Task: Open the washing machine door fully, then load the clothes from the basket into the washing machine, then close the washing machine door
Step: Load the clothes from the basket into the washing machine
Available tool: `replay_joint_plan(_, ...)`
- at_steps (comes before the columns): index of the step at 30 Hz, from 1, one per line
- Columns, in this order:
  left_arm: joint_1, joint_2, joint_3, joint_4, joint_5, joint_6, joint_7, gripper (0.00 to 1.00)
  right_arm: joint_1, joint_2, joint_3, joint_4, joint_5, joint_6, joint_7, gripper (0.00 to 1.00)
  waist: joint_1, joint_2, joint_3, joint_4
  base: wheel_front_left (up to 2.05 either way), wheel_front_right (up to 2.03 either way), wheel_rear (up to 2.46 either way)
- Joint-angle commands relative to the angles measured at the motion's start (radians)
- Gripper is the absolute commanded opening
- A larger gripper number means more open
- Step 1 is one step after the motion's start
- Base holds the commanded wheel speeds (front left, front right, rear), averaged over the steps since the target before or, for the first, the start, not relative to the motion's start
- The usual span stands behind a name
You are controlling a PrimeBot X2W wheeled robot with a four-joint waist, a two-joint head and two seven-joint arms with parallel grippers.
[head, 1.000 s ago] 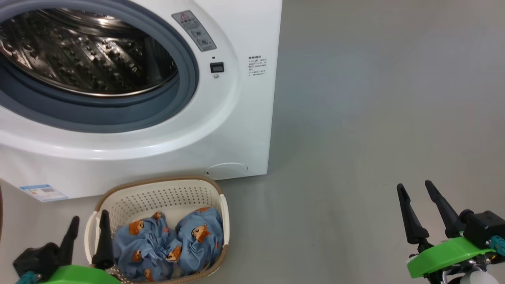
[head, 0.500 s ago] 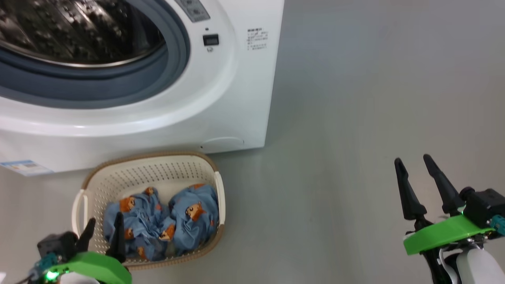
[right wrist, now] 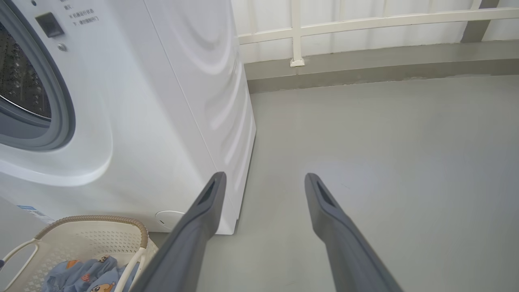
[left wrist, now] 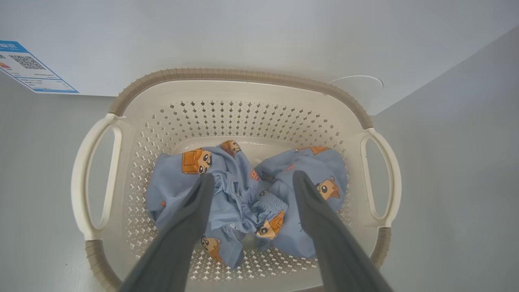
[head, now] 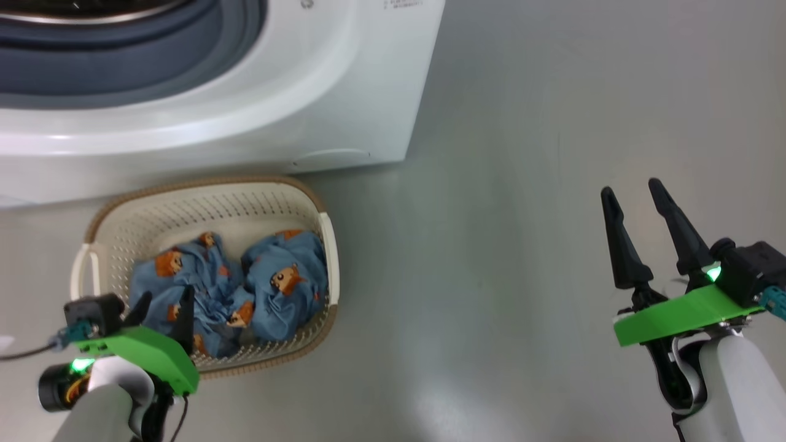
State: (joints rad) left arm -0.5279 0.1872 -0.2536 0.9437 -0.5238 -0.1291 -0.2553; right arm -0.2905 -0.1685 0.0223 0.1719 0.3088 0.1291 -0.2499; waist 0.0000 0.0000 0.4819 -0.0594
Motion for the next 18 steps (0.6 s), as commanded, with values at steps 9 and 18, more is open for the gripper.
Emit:
replay_joint_plan(9,-0.127,0.053,-0.103,0.151,-0.094,-0.002,0.004,1.00,-0.042,0.012,0.047,-0.036,-0.017,0.002,-0.012,1.00,0.0000,0.0000,0.131,-0.028,0.00,0.00,0.00)
replay_joint_plan(18,-0.180,0.095,-0.210,0.206,-0.190,-0.002,0.040,1.00,-0.070,0.031,0.088,-0.043,-0.022,0.002,-0.012,1.00,0.0000,0.0000,0.179,-0.065,0.00,0.00,0.00)
